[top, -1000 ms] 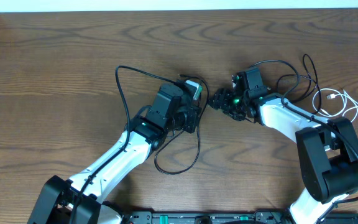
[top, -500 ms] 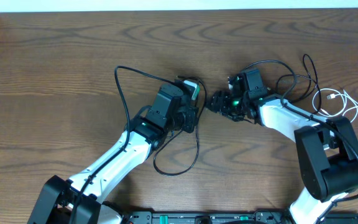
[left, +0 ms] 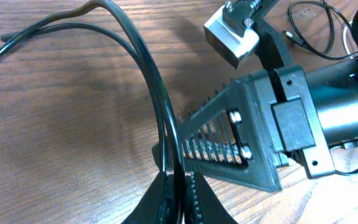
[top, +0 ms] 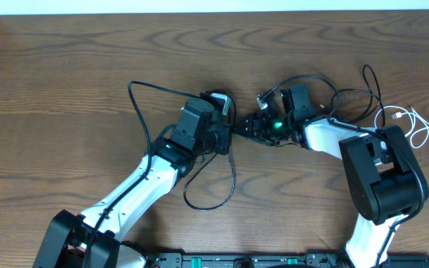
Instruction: Untangle cables
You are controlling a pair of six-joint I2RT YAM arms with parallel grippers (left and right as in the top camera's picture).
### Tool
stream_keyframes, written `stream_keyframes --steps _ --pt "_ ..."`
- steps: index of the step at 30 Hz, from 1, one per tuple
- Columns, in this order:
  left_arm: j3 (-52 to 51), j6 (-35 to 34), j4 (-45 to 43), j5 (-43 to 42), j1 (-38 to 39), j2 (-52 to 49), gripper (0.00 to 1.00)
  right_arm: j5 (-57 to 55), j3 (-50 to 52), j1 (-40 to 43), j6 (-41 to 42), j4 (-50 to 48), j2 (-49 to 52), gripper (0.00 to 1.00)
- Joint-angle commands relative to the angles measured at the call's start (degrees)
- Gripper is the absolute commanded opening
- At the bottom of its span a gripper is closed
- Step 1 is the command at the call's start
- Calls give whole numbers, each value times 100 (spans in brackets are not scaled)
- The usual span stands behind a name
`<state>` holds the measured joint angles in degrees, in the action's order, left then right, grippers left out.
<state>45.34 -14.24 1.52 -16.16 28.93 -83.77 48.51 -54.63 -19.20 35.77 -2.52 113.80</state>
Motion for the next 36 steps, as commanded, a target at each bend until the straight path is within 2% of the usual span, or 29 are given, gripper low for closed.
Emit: stream_keyframes --steps 1,9,32,33,34,35,36 --pt "-11 -146 52 79 -79 61 11 -262 284 39 -271 179 409 66" --pt "-11 -713 129 70 -332 61 11 -114 321 35 -629 181 409 65" --pt "-11 -752 431 35 -466 55 14 348 332 24 -570 -129 409 69" --pt "-11 -750 457 37 -466 52 14 267 332 24 -538 -118 409 70" --pt "-11 -750 490 37 -466 50 14 190 332 24 -538 -109 409 92" --pt "-11 -750 516 37 -466 48 13 98 332 24 -538 -87 409 99" --pt "-11 -750 533 39 -466 39 14 33 332 24 -535 -63 409 99"
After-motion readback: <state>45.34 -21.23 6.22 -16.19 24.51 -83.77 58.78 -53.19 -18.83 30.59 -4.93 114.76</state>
